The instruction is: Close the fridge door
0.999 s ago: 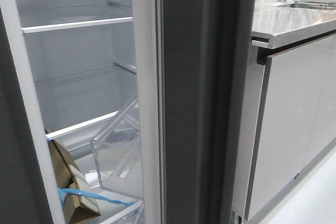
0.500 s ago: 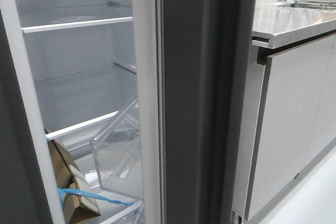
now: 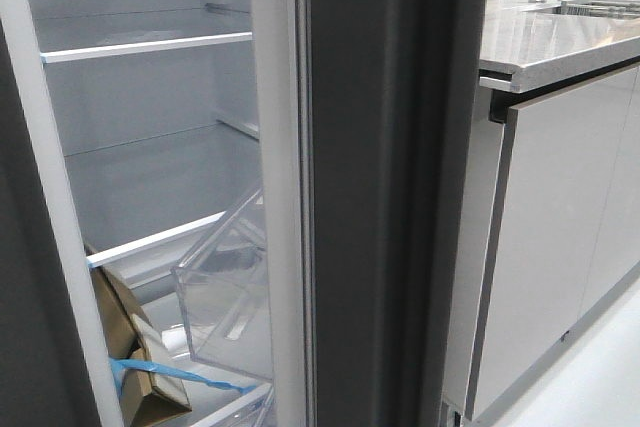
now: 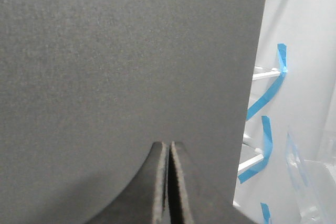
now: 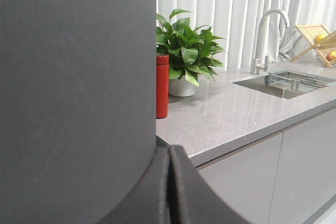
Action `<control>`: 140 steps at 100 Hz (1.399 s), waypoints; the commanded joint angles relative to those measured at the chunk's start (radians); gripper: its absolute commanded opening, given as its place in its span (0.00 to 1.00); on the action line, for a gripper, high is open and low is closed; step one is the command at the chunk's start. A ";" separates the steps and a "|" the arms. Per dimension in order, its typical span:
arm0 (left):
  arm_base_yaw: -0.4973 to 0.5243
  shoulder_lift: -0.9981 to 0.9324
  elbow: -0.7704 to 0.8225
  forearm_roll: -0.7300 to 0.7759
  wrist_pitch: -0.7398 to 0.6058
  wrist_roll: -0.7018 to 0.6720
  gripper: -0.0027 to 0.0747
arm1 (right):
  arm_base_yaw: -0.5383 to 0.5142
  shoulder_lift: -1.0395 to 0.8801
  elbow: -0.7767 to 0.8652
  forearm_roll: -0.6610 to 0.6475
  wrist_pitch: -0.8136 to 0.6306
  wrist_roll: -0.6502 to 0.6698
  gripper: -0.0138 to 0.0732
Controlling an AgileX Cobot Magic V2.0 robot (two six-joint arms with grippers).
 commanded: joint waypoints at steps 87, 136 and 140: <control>-0.008 0.019 0.028 -0.002 -0.077 -0.004 0.01 | -0.006 0.287 -0.208 0.557 -0.004 0.001 0.07; -0.008 0.019 0.028 -0.002 -0.077 -0.004 0.01 | -0.004 0.509 -0.385 0.812 0.262 -0.015 0.07; -0.008 0.019 0.028 -0.002 -0.077 -0.004 0.01 | -0.004 0.530 -0.408 0.824 0.281 -0.015 0.07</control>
